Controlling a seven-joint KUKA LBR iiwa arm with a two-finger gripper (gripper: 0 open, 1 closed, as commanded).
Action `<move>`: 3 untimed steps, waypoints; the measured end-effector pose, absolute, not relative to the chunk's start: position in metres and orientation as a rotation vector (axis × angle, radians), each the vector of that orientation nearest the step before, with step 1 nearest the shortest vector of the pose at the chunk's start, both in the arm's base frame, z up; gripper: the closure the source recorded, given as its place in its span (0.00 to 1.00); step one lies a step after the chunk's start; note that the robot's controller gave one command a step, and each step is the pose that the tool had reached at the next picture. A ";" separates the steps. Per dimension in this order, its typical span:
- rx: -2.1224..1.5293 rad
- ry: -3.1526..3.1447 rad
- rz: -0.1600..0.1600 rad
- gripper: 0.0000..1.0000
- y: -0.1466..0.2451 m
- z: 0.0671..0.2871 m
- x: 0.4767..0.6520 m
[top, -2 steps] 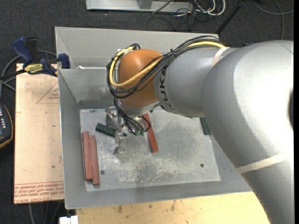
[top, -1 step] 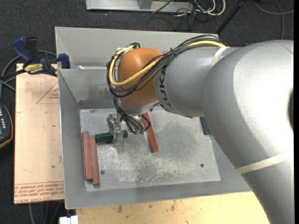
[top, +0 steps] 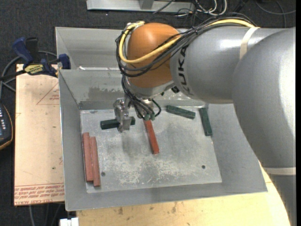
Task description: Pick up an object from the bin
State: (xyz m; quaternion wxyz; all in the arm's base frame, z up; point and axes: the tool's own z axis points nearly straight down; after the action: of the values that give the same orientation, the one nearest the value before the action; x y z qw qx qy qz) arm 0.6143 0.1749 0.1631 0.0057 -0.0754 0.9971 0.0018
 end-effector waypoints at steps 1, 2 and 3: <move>-0.192 3.123 0.007 1.00 0.197 0.328 0.616; -0.191 3.132 0.003 0.00 0.196 0.323 0.615; -0.335 3.131 -0.002 0.00 0.158 0.214 0.596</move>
Offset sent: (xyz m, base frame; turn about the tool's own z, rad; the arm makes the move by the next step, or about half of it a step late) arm -0.0004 0.0201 0.1594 0.0307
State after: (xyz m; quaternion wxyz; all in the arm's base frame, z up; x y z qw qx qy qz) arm 0.5955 0.1581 0.2144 -0.0037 -0.1064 0.9943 -0.0007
